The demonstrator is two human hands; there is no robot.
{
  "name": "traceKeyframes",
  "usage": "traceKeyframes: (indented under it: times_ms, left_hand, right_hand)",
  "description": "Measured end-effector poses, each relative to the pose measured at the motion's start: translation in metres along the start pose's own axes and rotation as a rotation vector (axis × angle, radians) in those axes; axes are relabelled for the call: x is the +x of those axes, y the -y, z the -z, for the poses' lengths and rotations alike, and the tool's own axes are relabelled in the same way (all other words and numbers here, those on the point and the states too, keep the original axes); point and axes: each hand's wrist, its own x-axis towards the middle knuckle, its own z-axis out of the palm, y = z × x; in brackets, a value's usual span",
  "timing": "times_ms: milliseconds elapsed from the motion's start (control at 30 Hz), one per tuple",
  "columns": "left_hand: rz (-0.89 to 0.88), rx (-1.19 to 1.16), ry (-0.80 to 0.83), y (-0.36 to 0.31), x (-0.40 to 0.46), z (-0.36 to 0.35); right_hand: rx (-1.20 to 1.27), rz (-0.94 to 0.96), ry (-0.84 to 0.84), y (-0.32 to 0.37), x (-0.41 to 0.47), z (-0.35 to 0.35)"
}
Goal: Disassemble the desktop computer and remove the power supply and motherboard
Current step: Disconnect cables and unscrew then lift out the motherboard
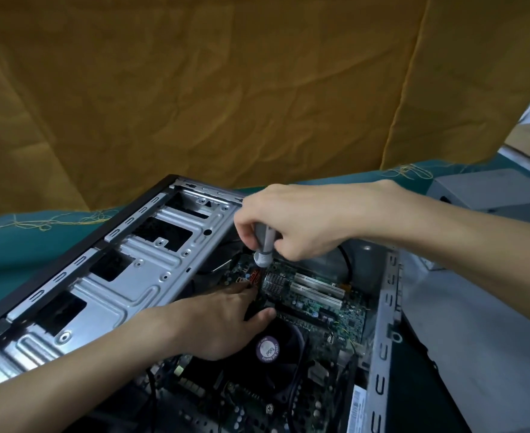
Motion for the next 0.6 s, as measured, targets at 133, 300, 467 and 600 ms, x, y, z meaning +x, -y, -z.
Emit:
traceKeyframes:
  times_ms: [133, 300, 467, 600]
  left_hand:
    - [0.001, -0.002, 0.008, -0.001, -0.001, 0.0]
    - [0.0, 0.048, -0.014, -0.002, -0.003, -0.001]
    - [0.003, 0.059, -0.003, -0.002, -0.003, 0.0]
    - [-0.004, 0.052, 0.002, -0.002, -0.002, 0.0]
  right_hand:
    - [-0.064, -0.119, -0.157, 0.001, 0.001, -0.016]
    - [0.039, -0.051, -0.158, -0.006, 0.001, -0.014]
    - [-0.109, -0.11, -0.265, -0.006, 0.001, -0.021]
    - [-0.248, -0.136, -0.295, -0.001, 0.005, -0.02]
